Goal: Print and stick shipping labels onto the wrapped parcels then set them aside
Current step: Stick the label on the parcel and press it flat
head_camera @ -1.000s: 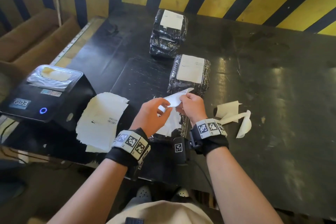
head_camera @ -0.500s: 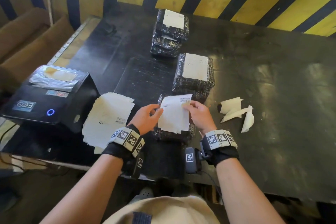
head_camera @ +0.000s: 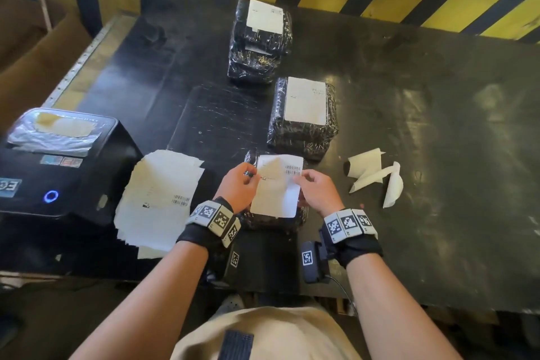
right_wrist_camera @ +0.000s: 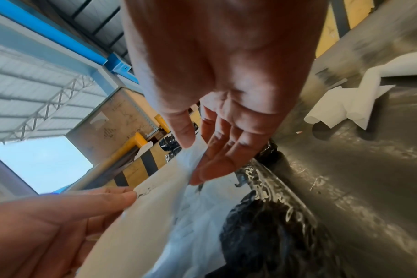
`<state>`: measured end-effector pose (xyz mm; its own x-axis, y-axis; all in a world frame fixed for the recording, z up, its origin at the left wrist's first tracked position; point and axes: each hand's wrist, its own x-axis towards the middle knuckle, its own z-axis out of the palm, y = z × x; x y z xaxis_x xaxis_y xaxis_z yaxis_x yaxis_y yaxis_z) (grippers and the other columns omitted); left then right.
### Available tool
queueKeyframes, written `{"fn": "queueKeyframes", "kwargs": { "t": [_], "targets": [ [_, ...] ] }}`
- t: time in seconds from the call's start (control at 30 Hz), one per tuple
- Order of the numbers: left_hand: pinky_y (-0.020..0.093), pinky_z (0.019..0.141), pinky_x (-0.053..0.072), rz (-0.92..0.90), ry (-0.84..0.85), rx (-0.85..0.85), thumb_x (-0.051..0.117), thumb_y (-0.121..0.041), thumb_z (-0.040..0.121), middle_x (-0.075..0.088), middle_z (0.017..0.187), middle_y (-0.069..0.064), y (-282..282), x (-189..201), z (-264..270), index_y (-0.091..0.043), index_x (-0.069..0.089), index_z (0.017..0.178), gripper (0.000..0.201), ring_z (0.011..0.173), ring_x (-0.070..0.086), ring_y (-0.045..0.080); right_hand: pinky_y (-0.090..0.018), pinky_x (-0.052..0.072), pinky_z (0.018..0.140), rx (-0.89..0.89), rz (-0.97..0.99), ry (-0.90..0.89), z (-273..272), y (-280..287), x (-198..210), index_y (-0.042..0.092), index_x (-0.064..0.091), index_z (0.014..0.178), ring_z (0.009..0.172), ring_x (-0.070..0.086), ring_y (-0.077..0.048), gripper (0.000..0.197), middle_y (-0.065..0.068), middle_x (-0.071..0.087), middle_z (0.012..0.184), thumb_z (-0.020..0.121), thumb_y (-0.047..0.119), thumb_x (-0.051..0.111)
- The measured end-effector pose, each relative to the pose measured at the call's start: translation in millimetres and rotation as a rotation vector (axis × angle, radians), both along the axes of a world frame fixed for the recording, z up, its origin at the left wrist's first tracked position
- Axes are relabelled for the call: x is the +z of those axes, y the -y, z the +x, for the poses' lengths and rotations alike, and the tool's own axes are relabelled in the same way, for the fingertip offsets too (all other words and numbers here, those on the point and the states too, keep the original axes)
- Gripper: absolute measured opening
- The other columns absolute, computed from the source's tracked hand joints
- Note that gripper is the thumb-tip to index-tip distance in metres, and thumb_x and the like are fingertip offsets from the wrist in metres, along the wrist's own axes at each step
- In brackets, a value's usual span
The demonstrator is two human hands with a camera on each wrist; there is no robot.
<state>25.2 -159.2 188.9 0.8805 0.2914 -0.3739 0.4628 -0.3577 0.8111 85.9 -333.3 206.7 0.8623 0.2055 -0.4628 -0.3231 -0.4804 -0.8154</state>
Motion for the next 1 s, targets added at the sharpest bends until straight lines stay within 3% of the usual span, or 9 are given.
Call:
{"fn": "queueKeyframes", "kwargs": {
  "t": [0.07,0.17,0.27,0.37,0.53,0.6,0.7,0.87,1.0],
  "targets": [
    [0.032,0.058,0.058,0.015,-0.026,0.004,0.049,-0.023,0.098,0.069,0.095,0.013,0,-2,5,-0.02,0.05,0.103,0.005,0.079,0.069,0.03,-0.037,0.061,0.066,0.013,-0.029,-0.015,7,-2,-4,0.013,0.068,0.093,0.067,0.066,-0.019,0.015,-0.012,0.07,0.098,0.094,0.022,0.057],
    [0.028,0.052,0.054,0.013,-0.071,0.012,0.049,-0.021,0.098,0.067,0.094,0.008,0,-5,11,-0.016,0.051,0.107,0.01,0.072,0.068,0.024,-0.034,0.06,0.062,0.017,-0.062,-0.008,14,-3,-7,0.015,0.069,0.091,0.069,0.067,-0.018,0.016,-0.003,0.069,0.096,0.095,0.023,0.056],
    [0.026,0.051,0.054,0.017,-0.098,0.018,0.049,-0.021,0.098,0.066,0.098,0.006,0,-8,13,-0.015,0.051,0.106,0.01,0.071,0.067,0.018,-0.044,0.061,0.065,0.049,-0.183,0.051,20,-2,-15,0.006,0.073,0.09,0.063,0.07,-0.018,0.029,-0.007,0.073,0.091,0.093,0.03,0.056],
    [0.028,0.052,0.057,-0.001,-0.117,-0.002,0.05,-0.02,0.098,0.065,0.103,0.007,0,-9,14,-0.016,0.05,0.103,0.007,0.074,0.069,0.02,-0.045,0.059,0.07,0.088,-0.268,0.071,22,-1,-20,0.004,0.072,0.09,0.064,0.066,-0.025,0.035,-0.01,0.074,0.093,0.092,0.035,0.056],
    [0.039,0.063,0.061,0.003,-0.139,0.019,0.049,-0.02,0.098,0.064,0.105,0.005,0,-7,15,-0.016,0.051,0.103,0.007,0.076,0.071,0.021,-0.042,0.056,0.082,0.127,-0.354,0.118,23,1,-21,0.029,0.071,0.105,0.09,0.066,-0.02,0.024,0.005,0.071,0.108,0.091,0.042,0.056],
    [0.036,0.063,0.061,0.011,-0.149,0.026,0.05,-0.023,0.098,0.062,0.103,0.003,-1,-8,15,-0.017,0.051,0.103,0.008,0.075,0.07,0.018,-0.043,0.058,0.079,0.107,-0.333,0.109,23,2,-24,0.037,0.065,0.089,0.085,0.068,-0.015,0.011,0.009,0.071,0.098,0.09,0.044,0.056],
    [0.031,0.061,0.06,0.039,-0.146,0.036,0.05,-0.028,0.098,0.064,0.102,0.003,-1,-11,16,-0.018,0.053,0.102,0.011,0.074,0.068,0.013,-0.043,0.059,0.075,0.094,-0.312,0.104,24,2,-28,0.039,0.058,0.073,0.074,0.069,-0.013,0.017,0.015,0.066,0.082,0.089,0.044,0.057],
    [0.023,0.05,0.055,0.083,-0.142,0.044,0.051,-0.029,0.097,0.065,0.096,0.003,-1,-13,20,-0.018,0.054,0.094,0.012,0.071,0.067,0.013,-0.042,0.057,0.078,0.081,-0.316,0.132,25,3,-30,0.034,0.062,0.078,0.082,0.064,-0.013,0.015,0.011,0.067,0.085,0.091,0.04,0.058],
    [0.021,0.049,0.053,0.094,-0.156,0.038,0.051,-0.03,0.097,0.065,0.097,0.004,-1,-15,23,-0.019,0.054,0.094,0.012,0.073,0.069,0.017,-0.04,0.058,0.077,0.068,-0.294,0.156,27,4,-33,0.033,0.063,0.082,0.076,0.063,-0.007,0.012,0.011,0.064,0.083,0.092,0.037,0.059]
  ]
}}
